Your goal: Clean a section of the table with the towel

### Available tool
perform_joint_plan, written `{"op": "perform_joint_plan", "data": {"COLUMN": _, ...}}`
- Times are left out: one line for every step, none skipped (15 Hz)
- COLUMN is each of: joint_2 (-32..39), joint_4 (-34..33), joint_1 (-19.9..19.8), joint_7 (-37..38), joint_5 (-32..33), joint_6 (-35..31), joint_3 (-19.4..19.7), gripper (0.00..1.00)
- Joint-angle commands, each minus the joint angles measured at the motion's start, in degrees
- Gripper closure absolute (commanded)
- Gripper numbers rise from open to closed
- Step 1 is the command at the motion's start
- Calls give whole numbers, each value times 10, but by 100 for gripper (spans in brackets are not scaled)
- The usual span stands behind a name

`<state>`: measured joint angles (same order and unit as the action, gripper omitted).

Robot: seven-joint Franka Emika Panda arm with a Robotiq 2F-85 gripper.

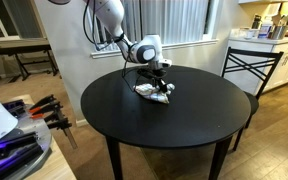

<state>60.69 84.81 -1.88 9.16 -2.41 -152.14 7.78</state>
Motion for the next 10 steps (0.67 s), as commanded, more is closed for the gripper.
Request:
{"op": "perform_joint_plan", "data": {"joint_2": -56, "joint_4": 81, "joint_1": 8, "joint_7": -7, "joint_5": 15, "joint_6": -22, "joint_3": 4, "gripper": 97}}
{"op": "perform_joint_plan", "data": {"joint_2": -60, "joint_4": 87, "joint_1": 6, "joint_7": -9, "joint_5": 16, "joint_6": -21, "joint_3": 3, "gripper": 97}}
{"op": "perform_joint_plan", "data": {"joint_2": -64, "joint_4": 92, "joint_1": 5, "joint_7": -11, "joint_5": 17, "joint_6": -18, "joint_3": 1, "gripper": 96}}
{"op": "perform_joint_plan", "data": {"joint_2": -65, "joint_4": 95, "joint_1": 2, "joint_7": -15, "joint_5": 17, "joint_6": -14, "joint_3": -3, "gripper": 96}}
{"op": "perform_joint_plan", "data": {"joint_2": -65, "joint_4": 96, "joint_1": 0, "joint_7": -19, "joint_5": 16, "joint_6": -10, "joint_3": -6, "gripper": 97}}
{"op": "perform_joint_plan", "data": {"joint_2": -64, "joint_4": 97, "joint_1": -1, "joint_7": -21, "joint_5": 16, "joint_6": -8, "joint_3": -8, "gripper": 97}}
{"op": "perform_joint_plan", "data": {"joint_2": -63, "joint_4": 98, "joint_1": 0, "joint_7": -20, "joint_5": 16, "joint_6": -7, "joint_3": -8, "gripper": 97}}
{"op": "perform_joint_plan", "data": {"joint_2": -61, "joint_4": 99, "joint_1": 0, "joint_7": -18, "joint_5": 15, "joint_6": -5, "joint_3": -9, "gripper": 72}}
{"op": "perform_joint_plan", "data": {"joint_2": -61, "joint_4": 100, "joint_1": 0, "joint_7": -19, "joint_5": 15, "joint_6": -5, "joint_3": -9, "gripper": 71}}
{"op": "perform_joint_plan", "data": {"joint_2": -60, "joint_4": 102, "joint_1": 0, "joint_7": -18, "joint_5": 15, "joint_6": -3, "joint_3": -9, "gripper": 70}}
